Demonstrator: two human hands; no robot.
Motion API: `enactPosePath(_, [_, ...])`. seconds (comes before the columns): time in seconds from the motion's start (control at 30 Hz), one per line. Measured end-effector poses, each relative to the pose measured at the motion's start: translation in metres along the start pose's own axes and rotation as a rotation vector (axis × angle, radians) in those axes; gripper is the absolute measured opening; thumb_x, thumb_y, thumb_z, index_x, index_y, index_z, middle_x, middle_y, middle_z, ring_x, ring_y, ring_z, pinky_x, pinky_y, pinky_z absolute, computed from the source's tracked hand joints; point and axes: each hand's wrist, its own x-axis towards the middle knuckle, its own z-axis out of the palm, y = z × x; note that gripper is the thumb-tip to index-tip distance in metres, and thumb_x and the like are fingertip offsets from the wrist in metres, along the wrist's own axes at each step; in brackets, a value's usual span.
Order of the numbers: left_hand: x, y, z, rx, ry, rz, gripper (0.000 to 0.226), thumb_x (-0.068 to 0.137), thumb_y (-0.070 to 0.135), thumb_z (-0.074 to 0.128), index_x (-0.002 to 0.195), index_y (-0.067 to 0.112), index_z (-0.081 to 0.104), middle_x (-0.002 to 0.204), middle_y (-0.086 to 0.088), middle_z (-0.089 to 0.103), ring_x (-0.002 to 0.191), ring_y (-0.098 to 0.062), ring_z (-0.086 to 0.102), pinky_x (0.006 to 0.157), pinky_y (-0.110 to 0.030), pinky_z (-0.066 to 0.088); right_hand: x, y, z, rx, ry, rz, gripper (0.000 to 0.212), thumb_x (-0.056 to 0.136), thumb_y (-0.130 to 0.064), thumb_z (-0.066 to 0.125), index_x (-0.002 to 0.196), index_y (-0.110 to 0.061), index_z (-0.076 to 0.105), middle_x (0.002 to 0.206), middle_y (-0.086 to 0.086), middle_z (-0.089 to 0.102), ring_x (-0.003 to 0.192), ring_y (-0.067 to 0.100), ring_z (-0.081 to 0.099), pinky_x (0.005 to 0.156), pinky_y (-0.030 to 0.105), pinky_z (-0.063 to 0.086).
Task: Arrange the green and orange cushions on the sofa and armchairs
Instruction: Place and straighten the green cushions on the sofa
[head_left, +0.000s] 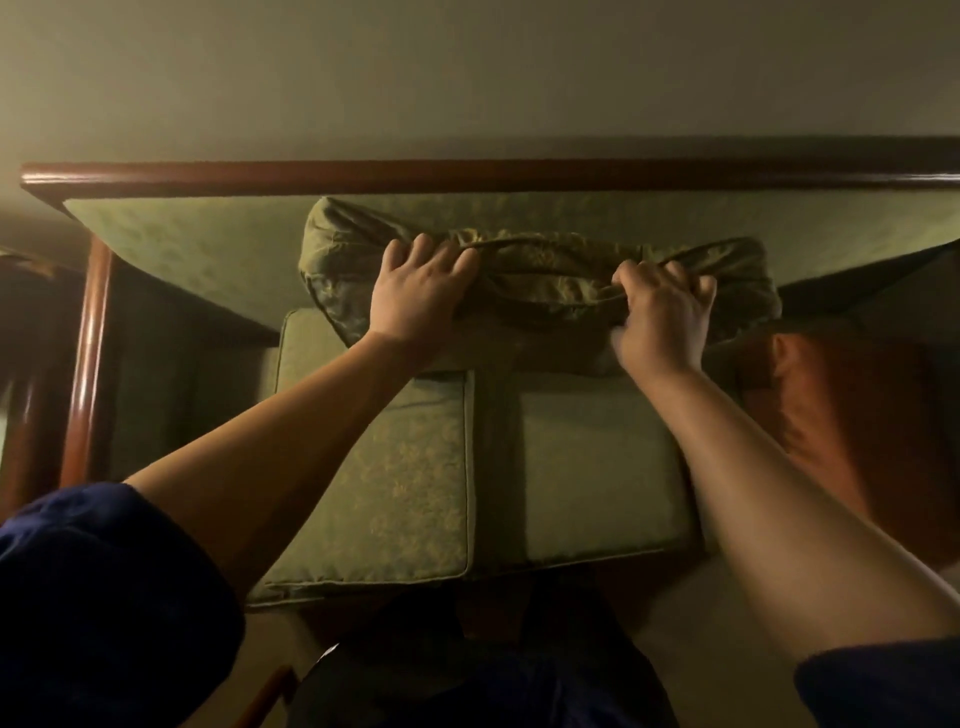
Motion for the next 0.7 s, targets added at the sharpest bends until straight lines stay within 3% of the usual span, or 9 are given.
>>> enactPosePath(0.23, [0.101,0.095,0.048,-0.032,0.017,-0.034,0.055,0.077,0.034,0.074,0.124,0.017,0.053,0.118,-0.008,0.062,0.110,-0.036,0.053,0.093,-0.048,0.039,0.056,0.133,0.013,0.025,0.003,0.044,0.044,0.065,0.000,0.074,0.102,-0.019,0.060,0.096,0.003,0.064,0.101,0.033,0.054,0.089,0.047,0.035])
enactPosePath(0.4, [0.156,0.133,0.108,-0.048,-0.111,-0.131,0.060,0.077,0.036,0.075,0.129,0.018,0.050,0.121,-0.010,0.060,0.113,-0.038,0.051,0.097,-0.053,0.038,0.101,0.203,0.063,0.066,-0.135,0.023,0.043,0.070,-0.004,0.075,0.107,-0.022,0.060,0.104,0.000,0.066,0.107,0.030,0.053,0.093,0.046,0.033])
enactPosePath(0.53, [0.162,0.140,0.168,-0.019,-0.223,-0.182,0.060,0.080,0.035,0.073,0.131,0.018,0.047,0.124,-0.011,0.057,0.114,-0.040,0.049,0.096,-0.057,0.039,0.107,0.227,0.118,0.147,-0.304,-0.039,0.036,0.072,-0.017,0.077,0.101,-0.025,0.058,0.105,-0.002,0.064,0.106,0.028,0.051,0.090,0.045,0.032])
enactPosePath(0.7, [0.198,0.147,0.185,0.002,-0.276,-0.213,0.076,0.077,0.037,0.078,0.137,0.016,0.038,0.134,-0.013,0.048,0.124,-0.040,0.044,0.103,-0.061,0.035,0.117,0.255,0.135,0.066,-0.354,-0.060,0.058,0.076,-0.035,0.079,0.125,-0.023,0.049,0.125,0.003,0.056,0.122,0.029,0.045,0.101,0.048,0.031])
